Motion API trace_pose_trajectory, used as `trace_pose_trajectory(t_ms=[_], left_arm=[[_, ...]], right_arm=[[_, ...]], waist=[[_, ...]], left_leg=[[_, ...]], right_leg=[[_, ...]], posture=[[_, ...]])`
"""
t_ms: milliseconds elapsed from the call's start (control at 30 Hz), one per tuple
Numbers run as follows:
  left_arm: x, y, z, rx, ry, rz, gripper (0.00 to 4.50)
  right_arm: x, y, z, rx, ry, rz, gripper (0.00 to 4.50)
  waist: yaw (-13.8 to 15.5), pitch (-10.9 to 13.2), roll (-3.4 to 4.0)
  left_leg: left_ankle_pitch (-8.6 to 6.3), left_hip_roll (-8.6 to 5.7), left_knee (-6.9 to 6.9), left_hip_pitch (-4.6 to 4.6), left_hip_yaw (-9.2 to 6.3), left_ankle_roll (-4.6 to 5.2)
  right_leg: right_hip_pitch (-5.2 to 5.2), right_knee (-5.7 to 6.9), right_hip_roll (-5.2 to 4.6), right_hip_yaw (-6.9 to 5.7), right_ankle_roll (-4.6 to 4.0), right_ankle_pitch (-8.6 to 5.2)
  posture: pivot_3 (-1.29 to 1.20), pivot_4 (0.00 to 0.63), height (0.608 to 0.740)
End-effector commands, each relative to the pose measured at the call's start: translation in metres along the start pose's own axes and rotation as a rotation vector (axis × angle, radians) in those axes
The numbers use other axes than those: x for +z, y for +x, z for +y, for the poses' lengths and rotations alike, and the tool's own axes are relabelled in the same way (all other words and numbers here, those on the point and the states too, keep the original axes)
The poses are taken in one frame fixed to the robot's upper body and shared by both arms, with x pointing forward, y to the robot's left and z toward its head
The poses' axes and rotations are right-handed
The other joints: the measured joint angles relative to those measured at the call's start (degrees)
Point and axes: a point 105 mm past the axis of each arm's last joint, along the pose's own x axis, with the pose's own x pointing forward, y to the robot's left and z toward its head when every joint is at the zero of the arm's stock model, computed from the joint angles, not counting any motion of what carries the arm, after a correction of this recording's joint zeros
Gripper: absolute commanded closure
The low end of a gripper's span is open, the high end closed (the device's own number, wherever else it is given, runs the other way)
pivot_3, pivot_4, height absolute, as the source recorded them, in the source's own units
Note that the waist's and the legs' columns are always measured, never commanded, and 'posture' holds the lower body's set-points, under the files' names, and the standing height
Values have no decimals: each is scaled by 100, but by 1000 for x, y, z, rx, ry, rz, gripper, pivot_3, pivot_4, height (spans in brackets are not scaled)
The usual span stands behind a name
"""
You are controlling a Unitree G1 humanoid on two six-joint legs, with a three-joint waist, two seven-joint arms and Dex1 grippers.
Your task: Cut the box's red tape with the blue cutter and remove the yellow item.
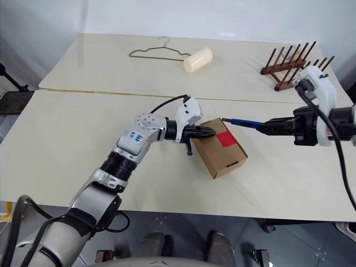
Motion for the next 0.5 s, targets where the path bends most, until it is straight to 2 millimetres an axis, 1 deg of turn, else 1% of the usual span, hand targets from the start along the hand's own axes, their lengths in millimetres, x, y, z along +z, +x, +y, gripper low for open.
trace_pose_trajectory(t_ms=[33,133,267,500], left_arm=[[7,0,-2,4,6,-22,4500],[7,1,-4,-2,-4,-22,4500],[3,1,-12,-28,-15,-9,4500],[1,0,-14,-29,-22,6,4500]], right_arm=[[4,-4,-1,-42,-25,1,4353],[5,0,0,-30,-17,-14,4353],[5,8,-8,-80,-14,-40,4353],[11,13,-6,-68,-15,-66,4353]], waist=[[1,0,0],[-8,0,0],[-5,0,1],[-10,-1,2]], left_leg=[[0,0,0,0,0,0],[0,0,0,0,0,0],[0,0,1,0,0,0],[0,0,1,1,1,-1]], right_leg=[[0,0,0,0,0,0],[0,0,0,0,0,0],[0,4,0,0,0,0],[0,6,1,0,0,0]], posture=[[0,150,740],[0,150,740],[0,150,740],[0,150,740]])
